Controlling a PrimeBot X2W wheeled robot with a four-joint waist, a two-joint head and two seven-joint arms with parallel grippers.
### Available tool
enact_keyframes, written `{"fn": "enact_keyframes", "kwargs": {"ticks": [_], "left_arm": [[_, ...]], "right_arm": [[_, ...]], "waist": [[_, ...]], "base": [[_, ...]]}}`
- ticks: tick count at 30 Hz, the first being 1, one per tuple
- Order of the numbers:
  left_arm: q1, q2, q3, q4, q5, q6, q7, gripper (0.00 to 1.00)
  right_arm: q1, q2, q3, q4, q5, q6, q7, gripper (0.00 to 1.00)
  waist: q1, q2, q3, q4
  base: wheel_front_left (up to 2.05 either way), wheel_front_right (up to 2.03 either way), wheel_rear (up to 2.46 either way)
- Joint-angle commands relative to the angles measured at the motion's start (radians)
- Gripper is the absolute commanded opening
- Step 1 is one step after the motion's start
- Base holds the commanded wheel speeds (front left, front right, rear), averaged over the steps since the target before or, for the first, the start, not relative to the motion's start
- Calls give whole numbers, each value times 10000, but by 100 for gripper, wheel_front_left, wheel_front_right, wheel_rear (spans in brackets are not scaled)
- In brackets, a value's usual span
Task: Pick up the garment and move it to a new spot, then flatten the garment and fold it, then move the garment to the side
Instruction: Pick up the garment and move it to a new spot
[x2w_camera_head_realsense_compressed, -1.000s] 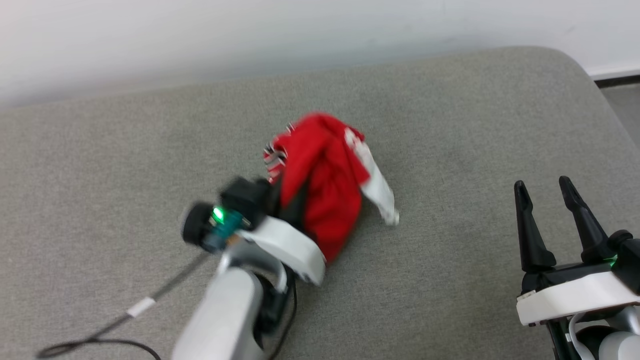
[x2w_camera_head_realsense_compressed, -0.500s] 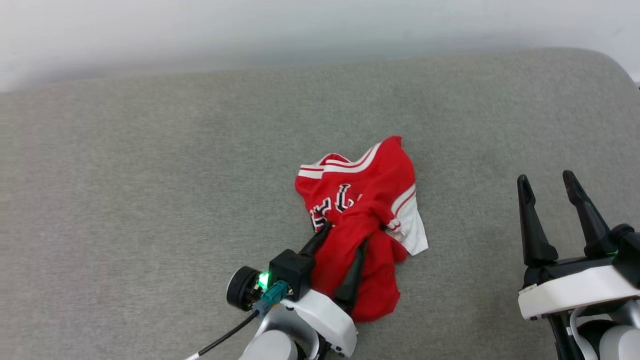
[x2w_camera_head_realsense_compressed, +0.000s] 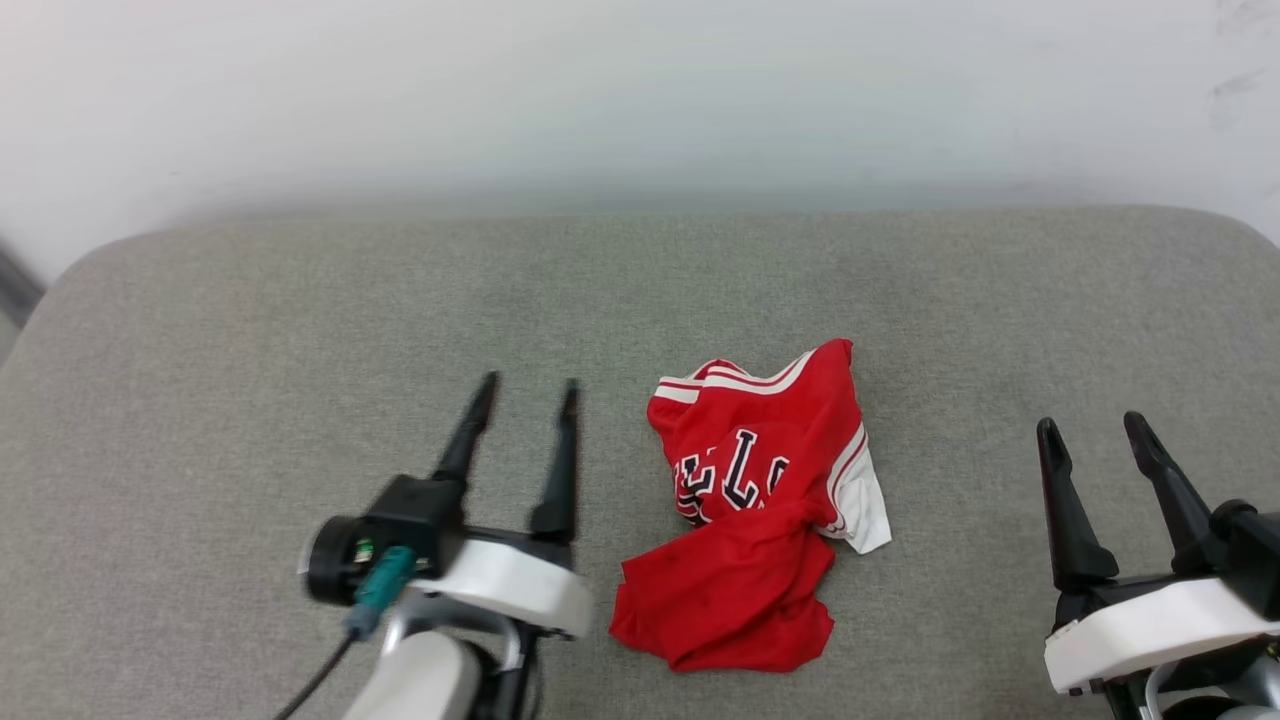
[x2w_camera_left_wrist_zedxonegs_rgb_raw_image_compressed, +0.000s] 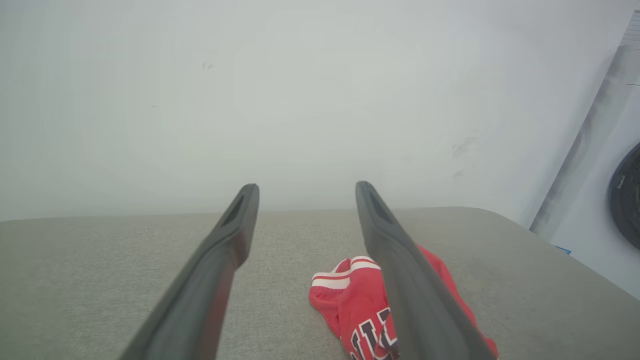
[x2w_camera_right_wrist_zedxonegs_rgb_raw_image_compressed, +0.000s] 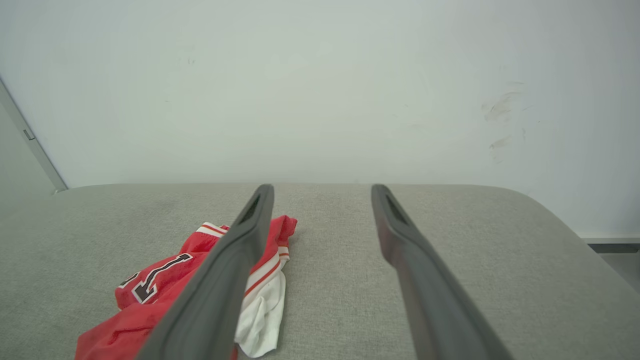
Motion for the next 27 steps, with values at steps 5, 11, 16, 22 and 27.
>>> {"fn": "enact_keyframes", "kwargs": {"ticks": [5, 11, 16, 22, 27], "left_arm": [[660, 973, 806, -153, -107, 302, 24, 100], [1359, 1811, 1293, -615, -382, 230, 415, 100], [1758, 2000, 1251, -980, -543, 198, 737, 100], [1838, 1897, 1255, -1181, -722, 269, 767, 100], [1656, 1873, 1250, -1201, -746, 225, 680, 100]], "right_arm": [[316, 7, -38, 60, 89, -7, 91, 100], [539, 7, -94, 17, 132, -5, 194, 100], [667, 7, -110, 8, 148, -7, 281, 100], [617, 7, -79, -68, 76, -7, 388, 100], [520, 7, -126, 16, -85, -7, 534, 100]], "waist": [[0, -1, -173, 75], [0, -1, -319, 112], [0, -1, -454, 91], [0, -1, -417, 67], [0, -1, -351, 63]], "base": [[0, 0, 0], [0, 0, 0], [0, 0, 0], [0, 0, 0], [0, 0, 0]]}}
